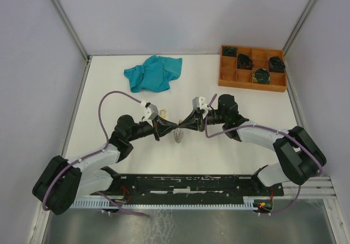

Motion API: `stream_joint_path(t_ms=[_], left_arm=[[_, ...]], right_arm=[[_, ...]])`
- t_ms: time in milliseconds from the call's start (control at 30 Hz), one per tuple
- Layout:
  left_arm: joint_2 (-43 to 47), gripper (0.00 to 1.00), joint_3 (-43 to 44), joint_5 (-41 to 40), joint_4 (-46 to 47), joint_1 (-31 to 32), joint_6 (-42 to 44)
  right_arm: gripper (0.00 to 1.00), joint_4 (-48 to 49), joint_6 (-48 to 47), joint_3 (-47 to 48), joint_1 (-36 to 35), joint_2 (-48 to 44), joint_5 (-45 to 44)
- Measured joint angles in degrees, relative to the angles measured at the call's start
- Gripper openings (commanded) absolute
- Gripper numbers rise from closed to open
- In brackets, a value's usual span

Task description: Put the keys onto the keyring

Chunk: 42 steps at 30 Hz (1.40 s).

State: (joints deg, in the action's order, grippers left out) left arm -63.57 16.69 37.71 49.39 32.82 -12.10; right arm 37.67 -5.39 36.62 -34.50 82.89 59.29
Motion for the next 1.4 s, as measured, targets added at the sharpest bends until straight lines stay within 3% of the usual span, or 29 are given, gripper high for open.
stream_joint_path(t_ms=[200,467,633,933,1400], left_arm=[[4.2,0.03,6.6,-1.3,-18.2,0.3,3.8],[5.5,0.03,21.5,-6.3,-48.5,1.4,16.3],[1.9,0.03,28.1,-8.0,-60.8,2.5,22.8],[-5.5,0.03,33.6,-9.8,-70.8,6.3,29.0],[-6.3,0.03,36.0,-10.6,-73.7,8.8,33.3]], right_arm=[[0.29,-4.4,-3.6,0.0,0.3,-1.4,-0.5],[0.33,-12.2,-9.7,0.0,1.7,-5.3,-2.7],[0.37,-12.0,-9.9,0.0,1.8,-5.4,-2.9],[0.38,-6.8,-7.6,0.0,1.6,-2.8,-2.9],[0.37,-7.3,-7.8,0.4,0.3,0.2,-0.5]])
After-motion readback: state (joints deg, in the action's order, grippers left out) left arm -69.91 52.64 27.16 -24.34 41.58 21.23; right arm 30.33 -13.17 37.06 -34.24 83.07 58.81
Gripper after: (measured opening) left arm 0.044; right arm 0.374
